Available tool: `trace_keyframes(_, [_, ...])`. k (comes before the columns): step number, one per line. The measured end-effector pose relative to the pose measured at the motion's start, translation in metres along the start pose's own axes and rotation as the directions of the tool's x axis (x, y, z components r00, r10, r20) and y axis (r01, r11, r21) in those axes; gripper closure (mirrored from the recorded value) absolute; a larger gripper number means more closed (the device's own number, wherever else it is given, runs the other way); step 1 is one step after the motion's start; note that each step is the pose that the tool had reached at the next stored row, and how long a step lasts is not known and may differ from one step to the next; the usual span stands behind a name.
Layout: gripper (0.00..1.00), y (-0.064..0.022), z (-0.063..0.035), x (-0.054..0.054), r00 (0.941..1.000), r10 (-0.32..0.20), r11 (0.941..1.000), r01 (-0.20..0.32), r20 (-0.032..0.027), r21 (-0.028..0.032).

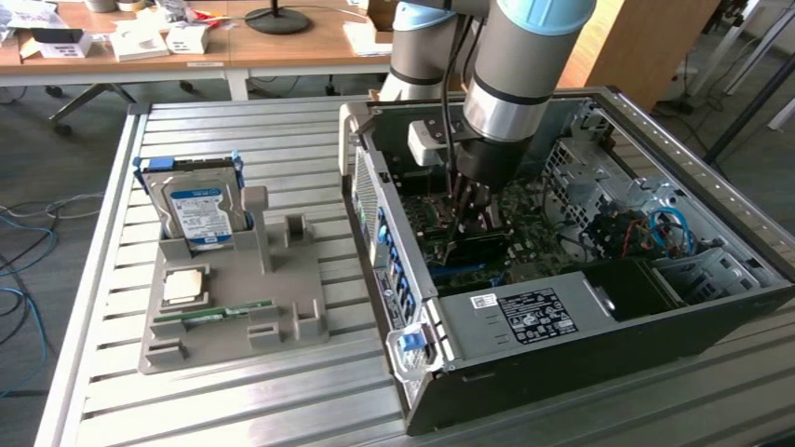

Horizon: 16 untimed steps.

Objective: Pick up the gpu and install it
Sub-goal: 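Press down on the gpu until it lock into place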

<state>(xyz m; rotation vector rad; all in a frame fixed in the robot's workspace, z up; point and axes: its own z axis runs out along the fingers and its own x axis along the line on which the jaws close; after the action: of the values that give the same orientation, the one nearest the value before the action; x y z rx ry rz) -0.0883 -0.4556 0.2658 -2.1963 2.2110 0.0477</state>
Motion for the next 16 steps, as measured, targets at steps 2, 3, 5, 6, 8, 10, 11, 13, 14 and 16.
trace_keyframes(2, [0.89, 0.0001, 0.0002, 0.0001, 1.0000, 0.000, 1.0000, 0.000, 0.0002, -0.0001])
trace_keyframes(3, [0.89, 0.0001, 0.0002, 0.0001, 1.0000, 0.000, 1.0000, 0.000, 0.0001, -0.0001])
trace_keyframes(5, [0.89, 0.0001, 0.0004, 0.0002, 1.0000, 0.000, 1.0000, 0.000, 0.0006, -0.0001])
trace_keyframes(6, [0.89, 0.0001, 0.0006, 0.0003, 1.0000, 0.000, 1.0000, 0.000, 0.0009, -0.0001])
trace_keyframes(8, [0.89, 0.0002, 0.0007, 0.0004, 1.0000, 0.000, 1.0000, 0.000, 0.0011, -0.0001])
trace_keyframes(10, [0.89, 0.0003, 0.0009, 0.0004, 1.0000, 0.000, 1.0000, 0.000, 0.0014, -0.0001])
trace_keyframes(11, [0.89, 0.0004, 0.0010, 0.0004, 1.0000, 0.000, 1.0000, 0.000, 0.0015, -0.0001])
trace_keyframes(13, [0.89, 0.0004, 0.0010, 0.0004, 1.0000, 0.000, 1.0000, 0.000, 0.0015, -0.0001])
trace_keyframes(14, [0.89, 0.0004, 0.0010, 0.0005, 1.0000, 0.000, 1.0000, 0.000, 0.0015, -0.0001])
trace_keyframes(16, [0.89, 0.0005, 0.0013, 0.0006, 1.0000, 0.000, 1.0000, 0.000, 0.0011, -0.0003])
